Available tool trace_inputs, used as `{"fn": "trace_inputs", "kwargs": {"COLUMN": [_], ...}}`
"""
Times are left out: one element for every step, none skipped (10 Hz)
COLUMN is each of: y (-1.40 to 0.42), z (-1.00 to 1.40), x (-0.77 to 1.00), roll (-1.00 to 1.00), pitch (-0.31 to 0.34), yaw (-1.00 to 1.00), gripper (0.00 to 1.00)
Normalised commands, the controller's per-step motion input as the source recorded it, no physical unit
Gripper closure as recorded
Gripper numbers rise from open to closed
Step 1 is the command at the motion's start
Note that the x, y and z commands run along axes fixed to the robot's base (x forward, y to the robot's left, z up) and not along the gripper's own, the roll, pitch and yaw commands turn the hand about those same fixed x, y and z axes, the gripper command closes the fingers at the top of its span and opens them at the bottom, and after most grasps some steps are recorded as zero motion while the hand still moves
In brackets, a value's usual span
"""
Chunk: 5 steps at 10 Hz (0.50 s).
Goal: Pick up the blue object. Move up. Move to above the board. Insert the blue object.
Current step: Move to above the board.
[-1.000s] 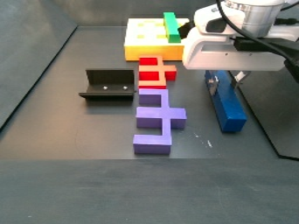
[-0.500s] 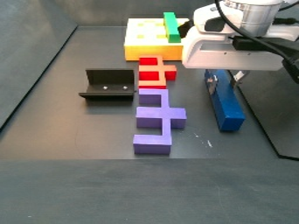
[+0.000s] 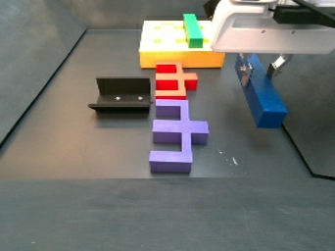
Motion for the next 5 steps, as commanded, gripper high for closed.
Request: {"fn": "trace_inputs", "kwargs": {"y": [-0.01,-0.01,0.0,0.0,0.0], "z": [1.4,1.4,1.4,1.4,1.4], "x": [-0.01,-0.05,-0.04,0.02,0.02], "roll": [-0.01,0.0,0.03,0.01,-0.01], "pitch": [0.037,0.057,0.032,0.046,0.094], "yaw": [0.01,0.0,0.01,0.0,0.0], "gripper": [1.0,1.0,1.0,1.0,1.0]}}
